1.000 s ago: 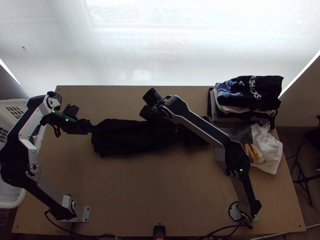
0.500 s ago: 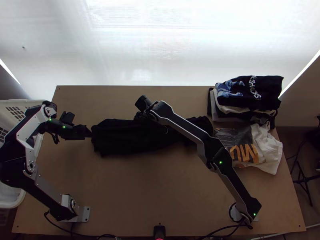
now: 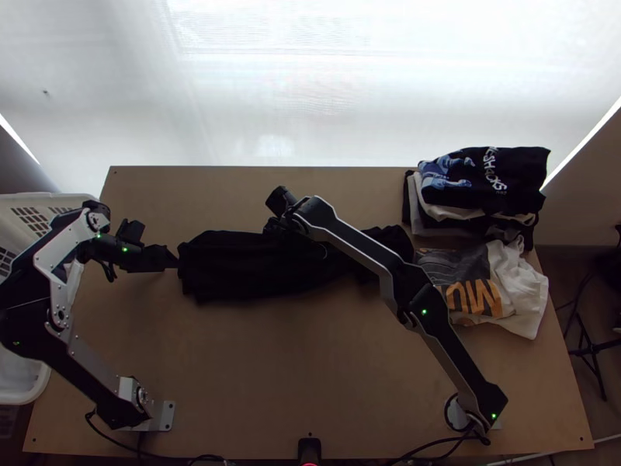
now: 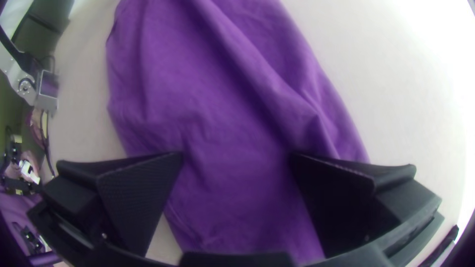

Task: Fold the t-shirt

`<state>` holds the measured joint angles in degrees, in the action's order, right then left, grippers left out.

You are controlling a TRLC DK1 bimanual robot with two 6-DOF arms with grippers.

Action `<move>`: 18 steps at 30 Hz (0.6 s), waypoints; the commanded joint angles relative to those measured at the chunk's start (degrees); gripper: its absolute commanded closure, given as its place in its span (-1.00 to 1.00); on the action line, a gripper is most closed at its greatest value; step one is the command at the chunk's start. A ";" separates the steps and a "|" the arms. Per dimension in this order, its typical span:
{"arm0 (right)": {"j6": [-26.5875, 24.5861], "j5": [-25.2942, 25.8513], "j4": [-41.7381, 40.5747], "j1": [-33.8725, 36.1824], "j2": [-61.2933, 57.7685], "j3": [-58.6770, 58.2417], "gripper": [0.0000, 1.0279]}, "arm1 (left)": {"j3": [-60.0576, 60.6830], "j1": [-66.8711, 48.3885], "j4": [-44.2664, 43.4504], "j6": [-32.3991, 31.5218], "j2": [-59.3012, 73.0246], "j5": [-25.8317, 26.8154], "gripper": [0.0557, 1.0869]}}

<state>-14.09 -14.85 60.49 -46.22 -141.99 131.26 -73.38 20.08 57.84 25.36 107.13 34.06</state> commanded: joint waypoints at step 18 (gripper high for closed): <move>1.17 0.00 0.07 0.16 0.49 0.22 -0.93 | -0.27 -13.57 -5.73 -2.86 4.93 13.92 -0.91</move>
<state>-13.34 -14.85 60.49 -46.33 -142.28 131.46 -73.19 9.63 55.18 25.39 111.04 46.37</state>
